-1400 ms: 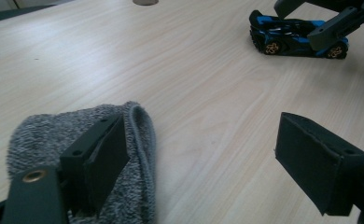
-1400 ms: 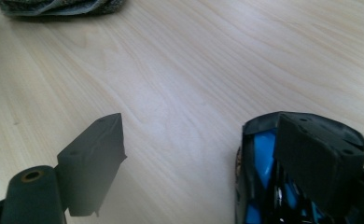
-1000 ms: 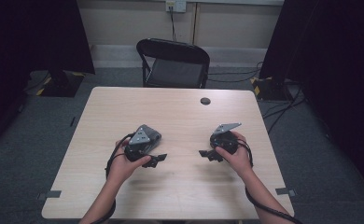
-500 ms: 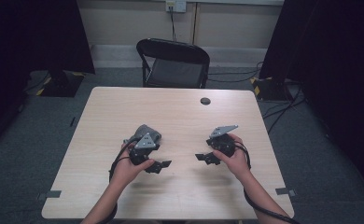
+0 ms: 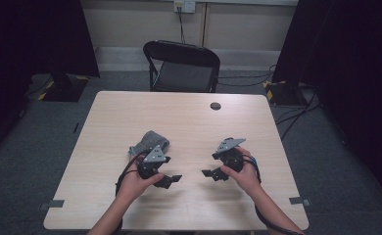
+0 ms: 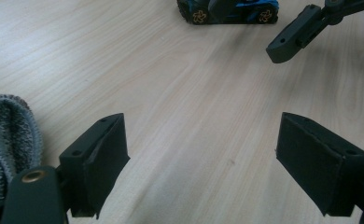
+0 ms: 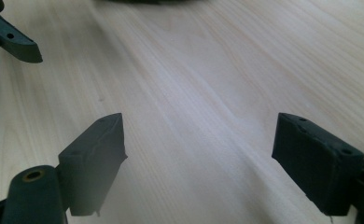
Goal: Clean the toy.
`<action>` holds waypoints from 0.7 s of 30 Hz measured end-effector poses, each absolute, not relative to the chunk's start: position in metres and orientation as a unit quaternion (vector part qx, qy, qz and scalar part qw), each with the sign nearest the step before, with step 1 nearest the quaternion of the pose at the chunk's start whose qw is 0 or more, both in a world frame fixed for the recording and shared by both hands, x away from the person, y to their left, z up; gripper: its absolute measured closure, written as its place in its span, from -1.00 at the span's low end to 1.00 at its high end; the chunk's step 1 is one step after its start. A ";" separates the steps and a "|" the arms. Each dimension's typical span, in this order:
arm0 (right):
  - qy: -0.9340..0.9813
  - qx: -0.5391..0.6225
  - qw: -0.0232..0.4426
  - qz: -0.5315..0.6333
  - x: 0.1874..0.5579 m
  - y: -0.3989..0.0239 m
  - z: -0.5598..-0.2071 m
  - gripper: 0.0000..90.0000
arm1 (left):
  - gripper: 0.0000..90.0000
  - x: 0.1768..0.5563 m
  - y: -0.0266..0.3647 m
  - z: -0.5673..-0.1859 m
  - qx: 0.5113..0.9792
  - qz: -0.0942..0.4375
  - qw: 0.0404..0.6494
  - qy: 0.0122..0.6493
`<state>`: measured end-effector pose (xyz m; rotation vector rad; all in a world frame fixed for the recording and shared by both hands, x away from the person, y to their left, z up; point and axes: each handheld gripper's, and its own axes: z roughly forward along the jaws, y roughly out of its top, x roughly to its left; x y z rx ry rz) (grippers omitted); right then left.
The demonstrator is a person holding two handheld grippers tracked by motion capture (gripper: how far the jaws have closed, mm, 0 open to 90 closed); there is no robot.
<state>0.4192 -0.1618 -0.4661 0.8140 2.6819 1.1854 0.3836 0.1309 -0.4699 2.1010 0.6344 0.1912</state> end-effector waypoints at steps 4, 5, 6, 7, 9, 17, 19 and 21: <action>0.881 0.265 0.048 0.389 0.416 -0.161 -0.468 -0.63 | -0.64 0.381 0.130 -0.471 0.852 0.072 0.453 0.252; 0.881 0.265 0.047 0.388 0.415 -0.161 -0.469 -0.63 | -0.64 0.380 0.130 -0.471 0.851 0.070 0.455 0.252; 0.882 0.263 0.047 0.387 0.415 -0.161 -0.469 -0.63 | -0.64 0.380 0.130 -0.472 0.851 0.069 0.455 0.252; 0.882 0.264 0.047 0.387 0.414 -0.161 -0.470 -0.63 | -0.64 0.379 0.130 -0.472 0.852 0.068 0.454 0.251; 0.883 0.263 0.044 0.386 0.412 -0.160 -0.472 -0.63 | -0.64 0.378 0.129 -0.473 0.854 0.069 0.452 0.249; 0.886 0.258 0.039 0.383 0.405 -0.158 -0.480 -0.62 | -0.64 0.373 0.127 -0.477 0.860 0.063 0.446 0.239; 0.888 0.255 0.039 0.381 0.403 -0.158 -0.481 -0.62 | -0.64 0.370 0.128 -0.479 0.861 0.059 0.444 0.240; 0.889 0.253 0.038 0.381 0.402 -0.157 -0.483 -0.62 | -0.64 0.368 0.127 -0.480 0.861 0.055 0.446 0.238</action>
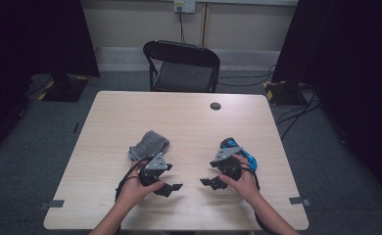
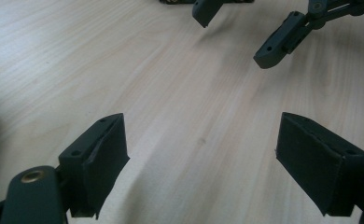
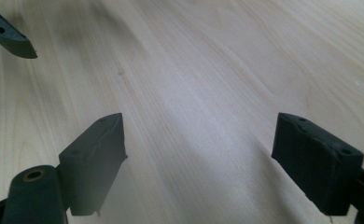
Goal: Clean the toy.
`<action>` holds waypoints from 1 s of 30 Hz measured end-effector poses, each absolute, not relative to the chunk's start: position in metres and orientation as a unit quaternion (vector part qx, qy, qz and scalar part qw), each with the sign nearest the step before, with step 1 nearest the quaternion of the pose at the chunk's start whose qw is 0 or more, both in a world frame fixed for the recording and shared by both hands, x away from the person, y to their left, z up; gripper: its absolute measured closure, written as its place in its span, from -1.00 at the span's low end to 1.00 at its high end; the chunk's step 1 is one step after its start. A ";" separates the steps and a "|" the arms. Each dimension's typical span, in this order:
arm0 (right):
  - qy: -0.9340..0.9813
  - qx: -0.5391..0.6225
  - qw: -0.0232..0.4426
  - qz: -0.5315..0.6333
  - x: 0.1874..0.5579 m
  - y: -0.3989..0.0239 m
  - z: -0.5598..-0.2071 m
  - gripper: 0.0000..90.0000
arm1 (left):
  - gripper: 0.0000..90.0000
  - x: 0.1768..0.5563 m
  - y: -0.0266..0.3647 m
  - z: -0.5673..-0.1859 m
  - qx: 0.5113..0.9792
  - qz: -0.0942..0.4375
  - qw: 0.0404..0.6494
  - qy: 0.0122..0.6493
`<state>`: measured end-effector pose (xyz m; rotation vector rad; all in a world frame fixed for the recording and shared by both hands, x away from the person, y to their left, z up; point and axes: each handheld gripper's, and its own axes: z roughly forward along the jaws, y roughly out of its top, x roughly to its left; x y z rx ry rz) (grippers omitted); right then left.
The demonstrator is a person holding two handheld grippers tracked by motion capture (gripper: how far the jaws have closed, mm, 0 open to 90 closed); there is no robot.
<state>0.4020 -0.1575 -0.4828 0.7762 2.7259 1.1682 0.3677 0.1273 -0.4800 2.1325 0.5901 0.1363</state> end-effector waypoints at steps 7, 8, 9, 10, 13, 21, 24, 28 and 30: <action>0.892 0.245 0.036 0.378 0.397 -0.155 -0.486 -0.63 | -0.64 0.364 0.127 -0.484 0.863 0.052 0.442 0.237; 0.893 0.243 0.036 0.377 0.397 -0.155 -0.487 -0.63 | -0.64 0.364 0.127 -0.485 0.863 0.054 0.443 0.237; 0.893 0.242 0.035 0.377 0.396 -0.155 -0.487 -0.63 | -0.64 0.364 0.127 -0.485 0.863 0.054 0.442 0.237; 0.894 0.240 0.035 0.376 0.396 -0.155 -0.488 -0.63 | -0.64 0.364 0.127 -0.485 0.863 0.055 0.442 0.237; 0.894 0.241 0.035 0.376 0.395 -0.155 -0.489 -0.63 | -0.64 0.363 0.128 -0.486 0.863 0.055 0.443 0.236; 0.895 0.232 0.037 0.379 0.389 -0.154 -0.488 -0.63 | -0.65 0.359 0.126 -0.487 0.863 0.051 0.447 0.231; 0.896 0.228 0.035 0.378 0.388 -0.153 -0.488 -0.63 | -0.65 0.357 0.124 -0.487 0.865 0.051 0.445 0.227; 0.896 0.224 0.036 0.382 0.385 -0.153 -0.488 -0.63 | -0.65 0.354 0.122 -0.488 0.867 0.051 0.443 0.221; 0.897 0.220 0.035 0.382 0.384 -0.152 -0.489 -0.63 | -0.65 0.353 0.121 -0.489 0.870 0.050 0.439 0.217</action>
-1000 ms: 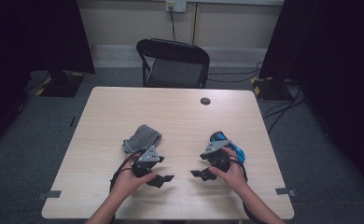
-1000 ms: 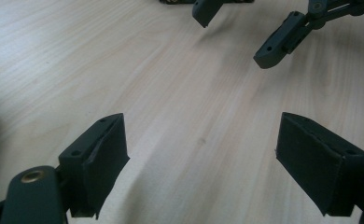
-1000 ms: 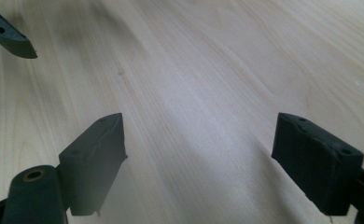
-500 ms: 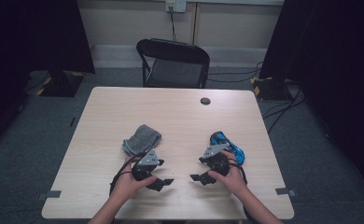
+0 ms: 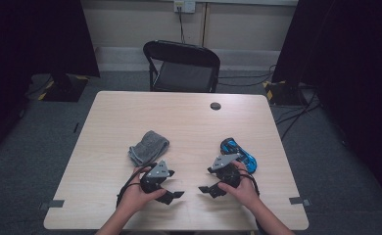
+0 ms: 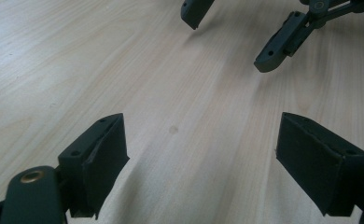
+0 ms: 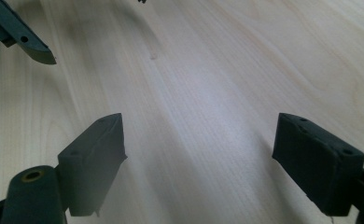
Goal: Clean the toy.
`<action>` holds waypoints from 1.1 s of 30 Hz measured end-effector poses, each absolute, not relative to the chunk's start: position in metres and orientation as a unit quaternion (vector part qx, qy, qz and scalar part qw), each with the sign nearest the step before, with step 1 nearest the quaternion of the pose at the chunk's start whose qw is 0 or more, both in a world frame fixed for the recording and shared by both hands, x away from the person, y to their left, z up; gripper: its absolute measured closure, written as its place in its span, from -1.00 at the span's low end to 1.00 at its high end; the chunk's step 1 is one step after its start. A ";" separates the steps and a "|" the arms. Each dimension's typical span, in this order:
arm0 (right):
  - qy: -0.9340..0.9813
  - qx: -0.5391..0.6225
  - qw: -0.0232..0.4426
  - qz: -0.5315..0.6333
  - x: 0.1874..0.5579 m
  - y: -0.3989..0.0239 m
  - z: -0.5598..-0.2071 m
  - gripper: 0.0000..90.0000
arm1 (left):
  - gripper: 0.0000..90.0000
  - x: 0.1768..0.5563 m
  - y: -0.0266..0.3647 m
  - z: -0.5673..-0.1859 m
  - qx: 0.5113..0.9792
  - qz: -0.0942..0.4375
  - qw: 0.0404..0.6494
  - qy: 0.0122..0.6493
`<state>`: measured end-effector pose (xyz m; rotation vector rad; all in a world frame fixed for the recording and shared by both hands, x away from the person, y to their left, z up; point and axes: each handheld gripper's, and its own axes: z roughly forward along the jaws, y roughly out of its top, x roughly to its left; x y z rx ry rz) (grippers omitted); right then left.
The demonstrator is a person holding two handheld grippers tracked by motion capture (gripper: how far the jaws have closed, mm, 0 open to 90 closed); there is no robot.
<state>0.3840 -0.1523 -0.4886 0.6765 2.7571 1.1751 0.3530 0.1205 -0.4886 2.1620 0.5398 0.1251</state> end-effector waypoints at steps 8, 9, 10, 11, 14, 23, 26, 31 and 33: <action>0.903 0.201 0.029 0.378 0.378 -0.147 -0.492 -0.64 | -0.64 0.350 0.116 -0.490 0.874 0.049 0.436 0.207; 0.904 0.200 0.029 0.378 0.377 -0.147 -0.492 -0.64 | -0.65 0.350 0.115 -0.491 0.875 0.049 0.436 0.207; 0.905 0.196 0.027 0.378 0.377 -0.146 -0.493 -0.64 | -0.65 0.349 0.115 -0.492 0.877 0.048 0.431 0.206; 0.905 0.193 0.026 0.377 0.376 -0.145 -0.493 -0.64 | -0.65 0.349 0.115 -0.493 0.879 0.046 0.430 0.203; 0.905 0.192 0.022 0.379 0.375 -0.144 -0.495 -0.64 | -0.65 0.348 0.113 -0.494 0.882 0.049 0.425 0.198; 0.905 0.179 0.030 0.385 0.372 -0.143 -0.498 -0.65 | -0.65 0.345 0.109 -0.497 0.886 0.045 0.420 0.189; 0.903 0.177 0.034 0.390 0.372 -0.144 -0.499 -0.65 | -0.65 0.345 0.109 -0.497 0.888 0.045 0.418 0.186; 0.903 0.165 0.058 0.393 0.369 -0.143 -0.503 -0.66 | -0.65 0.344 0.107 -0.502 0.895 0.041 0.407 0.180; 0.902 0.166 0.058 0.394 0.369 -0.143 -0.503 -0.66 | -0.64 0.343 0.106 -0.502 0.895 0.043 0.407 0.179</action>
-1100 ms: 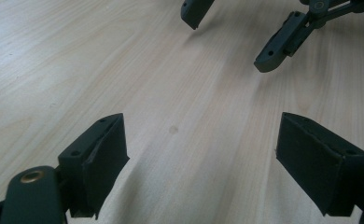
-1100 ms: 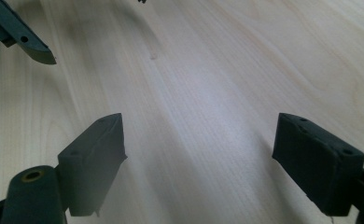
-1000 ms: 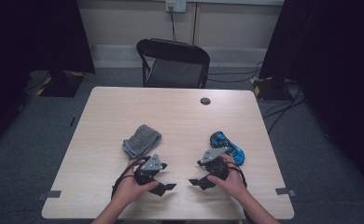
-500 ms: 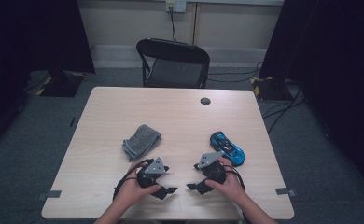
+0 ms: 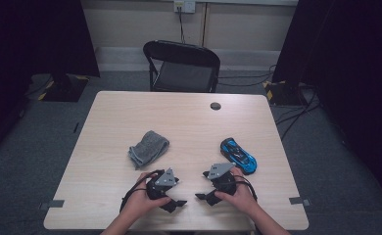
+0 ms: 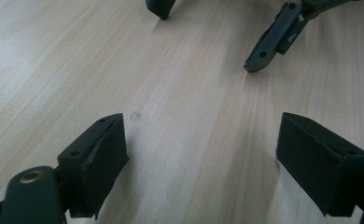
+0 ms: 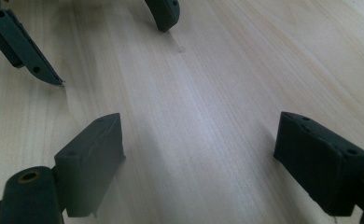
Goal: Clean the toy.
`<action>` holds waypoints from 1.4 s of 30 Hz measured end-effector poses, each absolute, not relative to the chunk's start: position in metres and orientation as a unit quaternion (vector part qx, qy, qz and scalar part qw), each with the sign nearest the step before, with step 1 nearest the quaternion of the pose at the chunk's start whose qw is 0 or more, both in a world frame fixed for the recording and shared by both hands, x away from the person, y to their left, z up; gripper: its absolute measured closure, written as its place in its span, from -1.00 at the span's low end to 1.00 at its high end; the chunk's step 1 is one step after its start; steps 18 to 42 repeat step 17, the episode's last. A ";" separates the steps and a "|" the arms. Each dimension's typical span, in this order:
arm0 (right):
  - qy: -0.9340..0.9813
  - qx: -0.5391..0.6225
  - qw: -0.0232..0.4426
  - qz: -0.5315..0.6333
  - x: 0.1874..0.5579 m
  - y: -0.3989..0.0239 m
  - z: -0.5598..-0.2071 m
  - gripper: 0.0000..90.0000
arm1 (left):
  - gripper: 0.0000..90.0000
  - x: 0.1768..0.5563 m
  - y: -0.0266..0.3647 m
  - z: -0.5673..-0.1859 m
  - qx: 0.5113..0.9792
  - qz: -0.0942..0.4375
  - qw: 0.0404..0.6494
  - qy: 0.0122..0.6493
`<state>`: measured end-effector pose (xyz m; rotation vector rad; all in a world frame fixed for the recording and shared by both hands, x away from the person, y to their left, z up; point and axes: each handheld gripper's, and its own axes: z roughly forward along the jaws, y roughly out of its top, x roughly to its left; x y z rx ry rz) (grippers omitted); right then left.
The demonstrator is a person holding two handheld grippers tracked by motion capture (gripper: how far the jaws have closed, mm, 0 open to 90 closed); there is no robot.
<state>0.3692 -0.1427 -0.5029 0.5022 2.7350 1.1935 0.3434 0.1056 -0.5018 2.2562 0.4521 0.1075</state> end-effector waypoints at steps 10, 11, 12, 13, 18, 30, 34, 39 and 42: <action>0.905 0.152 0.055 0.393 0.373 -0.144 -0.503 -0.69 | -0.75 0.343 0.103 -0.502 0.903 0.054 0.393 0.166; 0.905 0.153 0.054 0.393 0.373 -0.144 -0.503 -0.69 | -0.76 0.343 0.102 -0.503 0.903 0.054 0.393 0.167; 0.905 0.151 0.055 0.393 0.374 -0.144 -0.503 -0.69 | -0.78 0.343 0.102 -0.503 0.903 0.054 0.392 0.166; 0.906 0.150 0.054 0.393 0.374 -0.144 -0.503 -0.69 | -0.78 0.343 0.102 -0.502 0.904 0.054 0.391 0.166; 0.906 0.148 0.052 0.393 0.375 -0.144 -0.503 -0.69 | -0.83 0.344 0.102 -0.503 0.905 0.055 0.387 0.167; 0.906 0.148 0.052 0.393 0.375 -0.144 -0.503 -0.69 | -0.83 0.344 0.102 -0.503 0.905 0.055 0.387 0.167; 0.906 0.148 0.052 0.393 0.375 -0.144 -0.503 -0.69 | -0.83 0.344 0.102 -0.503 0.905 0.055 0.387 0.167; 0.906 0.148 0.052 0.393 0.375 -0.144 -0.503 -0.69 | -0.83 0.344 0.102 -0.503 0.905 0.055 0.387 0.167; 0.906 0.148 0.052 0.393 0.375 -0.144 -0.503 -0.69 | -0.83 0.344 0.102 -0.503 0.905 0.055 0.387 0.167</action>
